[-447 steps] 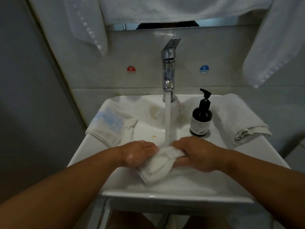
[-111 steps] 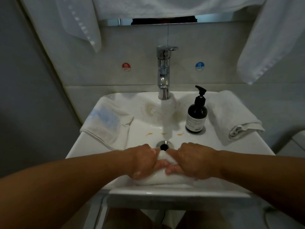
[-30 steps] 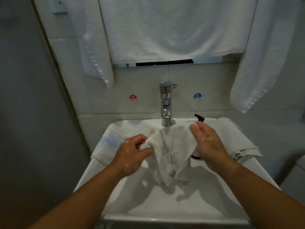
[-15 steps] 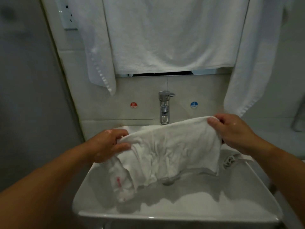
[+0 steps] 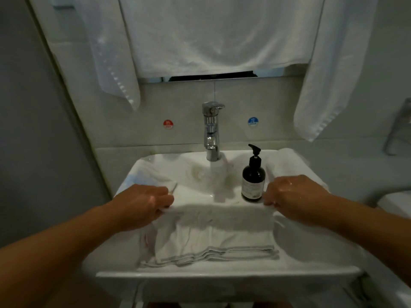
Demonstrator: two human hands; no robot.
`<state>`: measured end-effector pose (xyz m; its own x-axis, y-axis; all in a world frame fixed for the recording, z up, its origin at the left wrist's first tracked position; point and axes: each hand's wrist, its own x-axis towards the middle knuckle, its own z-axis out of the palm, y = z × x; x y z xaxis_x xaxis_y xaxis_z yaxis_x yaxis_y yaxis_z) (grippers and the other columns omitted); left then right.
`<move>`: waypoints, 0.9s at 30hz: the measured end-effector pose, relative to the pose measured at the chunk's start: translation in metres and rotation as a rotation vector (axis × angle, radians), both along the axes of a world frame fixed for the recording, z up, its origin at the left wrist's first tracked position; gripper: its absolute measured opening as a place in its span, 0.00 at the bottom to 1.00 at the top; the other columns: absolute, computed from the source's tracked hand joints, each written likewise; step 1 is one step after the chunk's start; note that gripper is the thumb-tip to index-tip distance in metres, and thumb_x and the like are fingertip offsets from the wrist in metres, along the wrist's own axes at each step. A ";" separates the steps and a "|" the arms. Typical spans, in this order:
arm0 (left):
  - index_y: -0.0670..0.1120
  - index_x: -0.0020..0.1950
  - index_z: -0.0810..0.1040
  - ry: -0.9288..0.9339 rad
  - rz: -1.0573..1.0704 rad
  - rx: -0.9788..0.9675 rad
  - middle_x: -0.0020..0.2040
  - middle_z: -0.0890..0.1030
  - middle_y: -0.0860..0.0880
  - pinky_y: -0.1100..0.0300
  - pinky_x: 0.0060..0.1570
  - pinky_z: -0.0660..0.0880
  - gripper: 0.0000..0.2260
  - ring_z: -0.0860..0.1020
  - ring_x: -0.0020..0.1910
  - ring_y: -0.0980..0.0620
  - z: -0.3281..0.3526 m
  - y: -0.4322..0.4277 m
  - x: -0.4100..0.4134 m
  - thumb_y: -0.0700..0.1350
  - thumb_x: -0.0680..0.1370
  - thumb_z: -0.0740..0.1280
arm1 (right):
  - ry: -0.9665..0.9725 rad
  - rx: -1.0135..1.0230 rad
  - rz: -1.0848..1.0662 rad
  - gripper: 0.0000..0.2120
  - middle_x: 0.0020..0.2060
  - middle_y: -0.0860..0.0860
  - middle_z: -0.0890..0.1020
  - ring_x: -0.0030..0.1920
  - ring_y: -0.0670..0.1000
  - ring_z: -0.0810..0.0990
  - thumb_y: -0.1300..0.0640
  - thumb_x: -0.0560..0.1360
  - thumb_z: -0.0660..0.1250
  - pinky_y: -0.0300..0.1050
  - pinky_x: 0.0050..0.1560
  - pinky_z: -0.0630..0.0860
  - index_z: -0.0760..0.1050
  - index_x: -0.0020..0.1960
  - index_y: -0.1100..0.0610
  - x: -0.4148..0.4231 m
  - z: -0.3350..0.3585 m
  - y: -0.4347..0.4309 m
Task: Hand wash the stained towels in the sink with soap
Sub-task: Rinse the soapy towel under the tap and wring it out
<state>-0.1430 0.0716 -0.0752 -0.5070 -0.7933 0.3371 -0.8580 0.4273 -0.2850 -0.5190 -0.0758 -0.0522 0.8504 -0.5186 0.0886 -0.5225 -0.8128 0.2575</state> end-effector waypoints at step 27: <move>0.64 0.54 0.76 0.183 0.477 0.864 0.52 0.76 0.64 0.64 0.52 0.71 0.14 0.76 0.53 0.58 0.014 0.008 -0.051 0.64 0.72 0.73 | -0.202 0.660 0.001 0.12 0.43 0.40 0.81 0.45 0.41 0.79 0.45 0.69 0.75 0.43 0.49 0.78 0.78 0.49 0.44 0.021 0.034 0.014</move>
<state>-0.1938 0.0800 -0.0615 -0.0705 -0.9095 -0.4097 -0.9932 0.0256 0.1139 -0.4976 -0.0618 -0.0180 0.8509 -0.5177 -0.0891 -0.5075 -0.7664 -0.3937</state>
